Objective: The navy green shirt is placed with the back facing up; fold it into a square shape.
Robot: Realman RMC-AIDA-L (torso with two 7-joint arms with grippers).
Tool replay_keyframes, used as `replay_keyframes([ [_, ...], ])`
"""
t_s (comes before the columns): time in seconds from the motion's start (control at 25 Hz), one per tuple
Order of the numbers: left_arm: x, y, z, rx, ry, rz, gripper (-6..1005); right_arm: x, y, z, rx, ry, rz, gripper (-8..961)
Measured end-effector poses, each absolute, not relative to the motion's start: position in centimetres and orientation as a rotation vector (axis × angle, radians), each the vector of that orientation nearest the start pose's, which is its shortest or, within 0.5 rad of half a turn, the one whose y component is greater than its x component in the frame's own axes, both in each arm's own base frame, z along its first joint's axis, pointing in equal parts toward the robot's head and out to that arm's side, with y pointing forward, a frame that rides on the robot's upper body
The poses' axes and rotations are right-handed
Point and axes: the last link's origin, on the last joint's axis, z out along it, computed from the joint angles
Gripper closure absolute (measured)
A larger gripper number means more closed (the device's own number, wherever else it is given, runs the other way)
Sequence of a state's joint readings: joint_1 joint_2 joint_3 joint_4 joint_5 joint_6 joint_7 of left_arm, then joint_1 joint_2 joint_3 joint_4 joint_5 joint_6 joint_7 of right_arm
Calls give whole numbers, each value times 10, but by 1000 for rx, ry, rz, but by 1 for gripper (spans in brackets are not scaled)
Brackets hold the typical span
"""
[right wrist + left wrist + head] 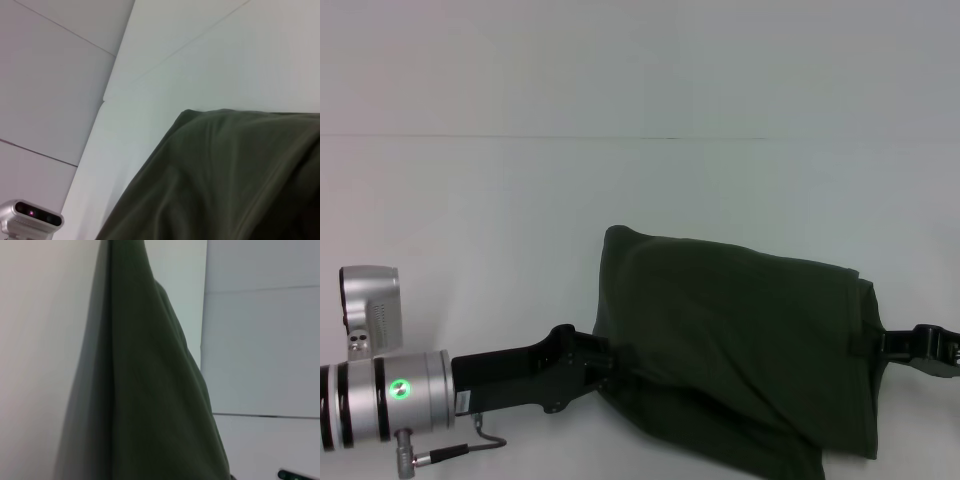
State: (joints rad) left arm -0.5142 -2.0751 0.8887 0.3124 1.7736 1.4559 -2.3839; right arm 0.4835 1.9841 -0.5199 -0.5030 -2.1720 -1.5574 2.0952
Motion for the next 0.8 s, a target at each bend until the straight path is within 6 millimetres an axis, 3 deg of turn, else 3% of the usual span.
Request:
replay_keyframes([
  [0.16,-273,292,-61,1830,2176,847,948,325,302,18,-2271,1849,722,942],
  [0.8,-283,288,-54,1815,2202,884,946,337,292,29,-2217,1868,755,949],
])
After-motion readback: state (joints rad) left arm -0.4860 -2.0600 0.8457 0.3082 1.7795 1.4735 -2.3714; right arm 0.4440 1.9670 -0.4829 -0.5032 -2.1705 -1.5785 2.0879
